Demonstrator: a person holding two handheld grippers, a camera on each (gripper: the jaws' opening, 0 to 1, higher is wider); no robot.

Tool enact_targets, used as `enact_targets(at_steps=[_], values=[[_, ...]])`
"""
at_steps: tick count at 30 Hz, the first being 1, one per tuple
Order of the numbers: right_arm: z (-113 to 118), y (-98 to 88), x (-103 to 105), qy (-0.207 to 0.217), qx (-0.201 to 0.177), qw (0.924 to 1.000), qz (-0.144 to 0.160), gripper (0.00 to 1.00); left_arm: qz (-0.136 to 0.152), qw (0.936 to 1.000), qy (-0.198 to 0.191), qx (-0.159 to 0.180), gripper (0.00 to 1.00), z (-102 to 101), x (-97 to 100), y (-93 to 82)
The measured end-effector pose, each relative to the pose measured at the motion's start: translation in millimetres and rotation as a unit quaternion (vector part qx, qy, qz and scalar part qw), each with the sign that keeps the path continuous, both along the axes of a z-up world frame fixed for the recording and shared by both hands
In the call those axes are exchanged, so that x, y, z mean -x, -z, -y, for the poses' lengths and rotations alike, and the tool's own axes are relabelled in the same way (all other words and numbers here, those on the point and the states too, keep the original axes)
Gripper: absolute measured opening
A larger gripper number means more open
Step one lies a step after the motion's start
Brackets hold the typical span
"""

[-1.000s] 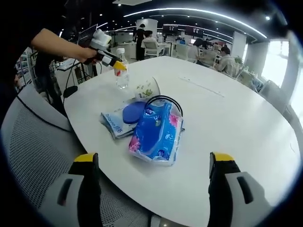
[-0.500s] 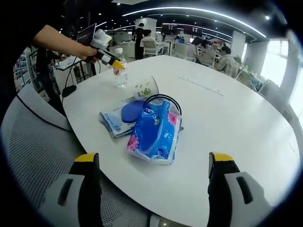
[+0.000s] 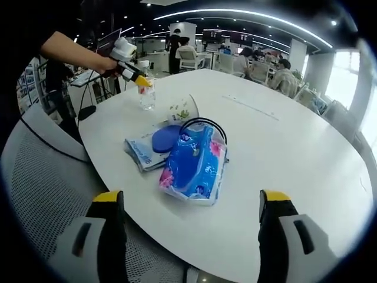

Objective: Arrange the tabletop items into an orderly group along one side of the table until the central work area is clear of visible clutter.

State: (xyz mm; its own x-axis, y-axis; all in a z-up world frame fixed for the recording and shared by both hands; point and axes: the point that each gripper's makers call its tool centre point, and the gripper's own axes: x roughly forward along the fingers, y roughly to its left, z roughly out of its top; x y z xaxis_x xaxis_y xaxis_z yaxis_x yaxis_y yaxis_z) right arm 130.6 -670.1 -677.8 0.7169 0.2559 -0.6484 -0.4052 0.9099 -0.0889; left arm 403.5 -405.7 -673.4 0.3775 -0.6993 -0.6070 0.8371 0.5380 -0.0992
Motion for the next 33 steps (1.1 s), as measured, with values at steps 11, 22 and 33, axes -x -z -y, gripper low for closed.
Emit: enact_targets(at_steps=[11,22,33], values=[[-0.1,0.3,0.5,-0.001,0.002,1.0000,-0.002,0.95,-0.002,0.9999,-0.010,0.003,0.46,-2.8,-0.2,-0.3],[-1.4,0.5,0.4,-0.001,-0.003,1.0000,-0.003,0.95,-0.010,0.9996,-0.009,0.024,0.49,-2.2,2.2,-7.0],[-6.6,-1.5,1.0,-0.011,-0.010,0.9999,0.001,0.97,-0.002,0.9996,-0.021,0.017,0.60,-5.0,20.7,-20.7]])
